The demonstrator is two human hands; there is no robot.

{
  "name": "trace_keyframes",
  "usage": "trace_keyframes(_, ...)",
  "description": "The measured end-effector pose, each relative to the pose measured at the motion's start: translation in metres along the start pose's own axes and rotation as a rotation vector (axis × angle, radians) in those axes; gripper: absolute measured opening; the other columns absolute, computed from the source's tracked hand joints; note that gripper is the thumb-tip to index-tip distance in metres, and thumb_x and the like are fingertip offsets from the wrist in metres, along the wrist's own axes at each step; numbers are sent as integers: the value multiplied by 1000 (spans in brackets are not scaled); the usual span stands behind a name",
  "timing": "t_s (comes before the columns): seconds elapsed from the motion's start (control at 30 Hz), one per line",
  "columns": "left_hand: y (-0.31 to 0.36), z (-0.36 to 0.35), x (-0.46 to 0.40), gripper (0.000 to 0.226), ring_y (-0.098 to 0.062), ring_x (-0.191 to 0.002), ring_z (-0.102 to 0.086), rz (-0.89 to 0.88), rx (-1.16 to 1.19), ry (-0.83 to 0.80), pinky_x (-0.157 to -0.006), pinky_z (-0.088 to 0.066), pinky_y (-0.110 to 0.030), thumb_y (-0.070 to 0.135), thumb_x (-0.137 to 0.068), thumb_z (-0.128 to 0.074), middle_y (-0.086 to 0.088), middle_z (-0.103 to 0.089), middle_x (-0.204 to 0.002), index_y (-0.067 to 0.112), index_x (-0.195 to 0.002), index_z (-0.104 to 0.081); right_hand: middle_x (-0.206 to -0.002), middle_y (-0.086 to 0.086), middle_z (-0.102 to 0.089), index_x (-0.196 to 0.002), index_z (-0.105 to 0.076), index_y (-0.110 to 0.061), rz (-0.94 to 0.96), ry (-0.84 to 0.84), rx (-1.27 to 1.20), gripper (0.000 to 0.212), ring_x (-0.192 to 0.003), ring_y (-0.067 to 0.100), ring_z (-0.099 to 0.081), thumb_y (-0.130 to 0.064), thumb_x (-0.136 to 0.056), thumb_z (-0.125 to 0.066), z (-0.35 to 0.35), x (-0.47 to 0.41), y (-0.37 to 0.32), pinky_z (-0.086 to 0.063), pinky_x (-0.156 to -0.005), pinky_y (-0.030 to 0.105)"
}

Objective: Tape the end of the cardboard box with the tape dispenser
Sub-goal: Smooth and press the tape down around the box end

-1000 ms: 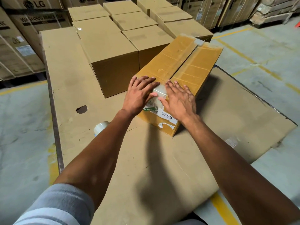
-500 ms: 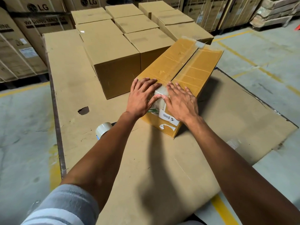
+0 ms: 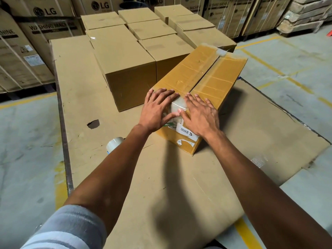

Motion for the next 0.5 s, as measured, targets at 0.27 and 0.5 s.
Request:
trace_keyframes(0.27, -4, -3, -2, 55, -25, -157, -38, 30, -5, 10, -133, -15, -53, 57, -114, -36, 4, -51, -164, 31, -162, -48, -170, -2, -33, -163, -33, -22, -35, 16, 61, 80, -156, 24, -33, -71, -100, -36, -5, 1, -1, -29, -125, 50)
trace_keyframes(0.5, -11, -3, 4, 91, -30, -164, -27, -89, -82, -87, -134, -12, -58, 55, -95, -72, 0, -32, -177, 30, -171, -27, -174, -3, -21, -166, -21, -21, -8, -20, 105, 98, -159, 25, -26, -72, -91, -58, -8, 1, -3, -27, -127, 51)
Point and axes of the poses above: each hand's wrist, its own x-axis away from the middle knuckle, its own z-axis out of the back of the hand, y = z × x, the point moved 6 cm from there along -x, towards the middle knuckle
